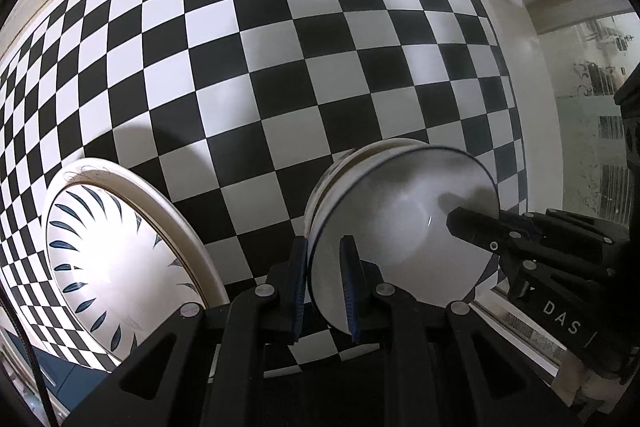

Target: Organize plates and bowls

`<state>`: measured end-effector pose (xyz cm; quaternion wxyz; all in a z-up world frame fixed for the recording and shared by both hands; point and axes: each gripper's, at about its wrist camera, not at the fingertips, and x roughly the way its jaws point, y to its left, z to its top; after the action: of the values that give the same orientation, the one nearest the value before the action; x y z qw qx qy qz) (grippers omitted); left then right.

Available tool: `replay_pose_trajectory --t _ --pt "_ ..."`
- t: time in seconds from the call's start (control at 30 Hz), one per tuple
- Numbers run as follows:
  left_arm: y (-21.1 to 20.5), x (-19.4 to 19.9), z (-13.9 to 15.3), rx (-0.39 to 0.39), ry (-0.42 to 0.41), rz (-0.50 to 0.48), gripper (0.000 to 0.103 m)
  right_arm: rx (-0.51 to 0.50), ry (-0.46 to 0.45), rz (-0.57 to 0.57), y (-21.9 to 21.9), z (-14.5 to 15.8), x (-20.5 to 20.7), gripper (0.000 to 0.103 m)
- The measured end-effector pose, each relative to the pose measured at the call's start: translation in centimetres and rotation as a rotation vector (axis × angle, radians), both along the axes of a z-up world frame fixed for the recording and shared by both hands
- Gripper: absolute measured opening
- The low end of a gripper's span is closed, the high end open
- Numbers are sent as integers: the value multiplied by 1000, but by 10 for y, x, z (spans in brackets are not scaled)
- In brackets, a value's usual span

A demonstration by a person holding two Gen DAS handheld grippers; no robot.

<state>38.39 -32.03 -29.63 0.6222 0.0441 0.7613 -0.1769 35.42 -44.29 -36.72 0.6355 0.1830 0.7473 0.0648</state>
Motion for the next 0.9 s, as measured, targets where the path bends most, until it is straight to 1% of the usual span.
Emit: replay_pose_trajectory --t 0.17,0.3,0.37,0.43,0.5,0.63,0.67,0.7,0.77,0.83,0.9 --pt "2 -2 -1 -10 12 14 14 -6 1 1 2 2 1 14" --pt "7 -2 2 -24 21 29 14 -15 2 4 -1 4 2 16" --pt "10 0 7 -35 18 39 14 -19 3 6 -3 6 3 16" --pt "13 3 15 -49 9 53 14 1 1 -3 -8 9 5 16" --pt "21 11 28 -71 -8 78 15 13 -18 -17 -14 19 9 16" --pt "35 44 52 -102 -66 147 17 34 -81 -44 -29 45 31 18" --pt "39 56 58 -110 -85 174 19 45 -104 -53 -33 53 41 21" --pt "43 68 61 -117 -97 195 20 49 -116 -58 -36 57 48 31" --pt "52 95 67 -135 -112 240 20 48 -150 -74 -42 66 69 43" --pt "56 121 68 -134 -128 267 21 54 -191 -83 -46 72 95 45" --pt "57 149 63 -128 -131 288 21 69 -206 -93 -45 71 118 45"
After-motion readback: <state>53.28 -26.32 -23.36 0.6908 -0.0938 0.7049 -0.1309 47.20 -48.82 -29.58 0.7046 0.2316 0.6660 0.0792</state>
